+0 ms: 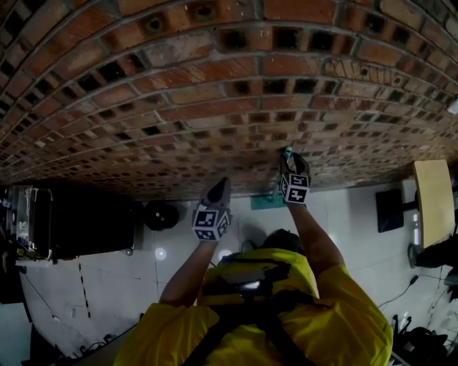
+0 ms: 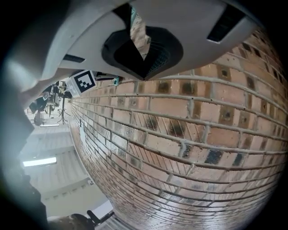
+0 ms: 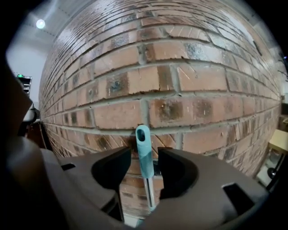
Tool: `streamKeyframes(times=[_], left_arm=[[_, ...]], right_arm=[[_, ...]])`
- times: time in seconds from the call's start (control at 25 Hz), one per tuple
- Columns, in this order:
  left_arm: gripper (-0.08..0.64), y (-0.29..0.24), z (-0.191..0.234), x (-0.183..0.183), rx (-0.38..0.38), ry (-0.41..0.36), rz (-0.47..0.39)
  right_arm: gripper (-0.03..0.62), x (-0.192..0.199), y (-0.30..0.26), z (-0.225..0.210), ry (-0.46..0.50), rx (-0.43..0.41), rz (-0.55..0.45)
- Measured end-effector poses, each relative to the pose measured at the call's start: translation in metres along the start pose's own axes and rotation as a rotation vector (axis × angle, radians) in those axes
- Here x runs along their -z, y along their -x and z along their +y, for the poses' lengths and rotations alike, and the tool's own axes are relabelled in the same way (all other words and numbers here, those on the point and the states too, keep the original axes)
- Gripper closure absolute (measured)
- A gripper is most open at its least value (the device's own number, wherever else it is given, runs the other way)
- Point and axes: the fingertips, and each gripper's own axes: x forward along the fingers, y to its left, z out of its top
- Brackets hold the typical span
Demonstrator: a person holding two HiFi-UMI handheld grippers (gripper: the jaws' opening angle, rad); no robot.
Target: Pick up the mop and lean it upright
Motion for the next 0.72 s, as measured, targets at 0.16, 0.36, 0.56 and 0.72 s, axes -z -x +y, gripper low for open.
streamKeyframes(times=[0.16,0.36,0.56,0.72], left_arm=[[0.555,-0.004,0.007,0.008,-0.014,-0.008,0.019],[0.555,-0.006,0.015,0.006,-0.045,-0.008,0.011],[0.555,-0.003,0.014,-0.003,-0.047,-0.011,-0.018],[0.555,0.004,0.011,-0.008,-0.035,-0.016,-0.033]], right_arm=[[0.416,0.003,-0.014,-0.004,0.010,0.020,-0.002],[0.479,0.008,-0.016,-0.008,0.050,0.068,-0.017],[0.482,0.012,0.001,-0.002,0.082,0.032,0.002],[0.483,0.004,0.047,0.011,0.093,-0.003,-0.047]])
